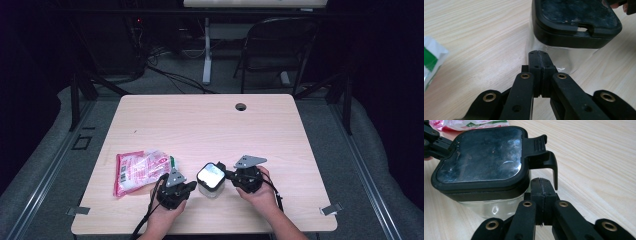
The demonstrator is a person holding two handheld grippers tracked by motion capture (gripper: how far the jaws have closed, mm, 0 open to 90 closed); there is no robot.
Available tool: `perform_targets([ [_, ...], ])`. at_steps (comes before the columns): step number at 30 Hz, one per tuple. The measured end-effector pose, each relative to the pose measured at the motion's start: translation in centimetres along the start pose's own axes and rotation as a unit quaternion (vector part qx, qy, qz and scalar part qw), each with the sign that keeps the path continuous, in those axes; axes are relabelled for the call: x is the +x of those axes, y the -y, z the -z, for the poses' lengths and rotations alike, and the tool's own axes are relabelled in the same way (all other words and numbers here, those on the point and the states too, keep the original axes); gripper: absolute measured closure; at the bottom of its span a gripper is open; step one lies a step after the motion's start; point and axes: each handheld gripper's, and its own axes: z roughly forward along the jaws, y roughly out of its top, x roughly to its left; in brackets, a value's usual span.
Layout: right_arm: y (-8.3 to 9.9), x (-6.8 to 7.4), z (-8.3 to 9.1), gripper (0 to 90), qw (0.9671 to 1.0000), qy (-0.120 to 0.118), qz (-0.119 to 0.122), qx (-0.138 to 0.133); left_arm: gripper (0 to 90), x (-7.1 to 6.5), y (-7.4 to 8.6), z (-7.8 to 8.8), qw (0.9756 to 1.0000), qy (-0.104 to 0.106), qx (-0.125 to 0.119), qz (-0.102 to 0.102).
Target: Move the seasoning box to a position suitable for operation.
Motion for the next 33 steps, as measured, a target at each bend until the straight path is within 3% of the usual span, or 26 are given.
perform_targets([
  [1,0.0,0.0,0.0,90.0,1.0000,0.000,0.001,0.002,90.0,0.0,0.0,-0.1,1.0000,-0.003,0.001,-0.007],
  [19,1.3,1.8,1.6,86.8,0.9997,0.009,-0.022,0.010,90.0,0.8,-0.7,-1.4,1.0000,0.003,0.002,0.002],
  [33,2.5,3.1,4.3,82.5,0.9997,0.000,-0.023,0.008,88.7,0.8,-1.1,-1.7,0.9998,0.019,-0.005,-0.004],
])
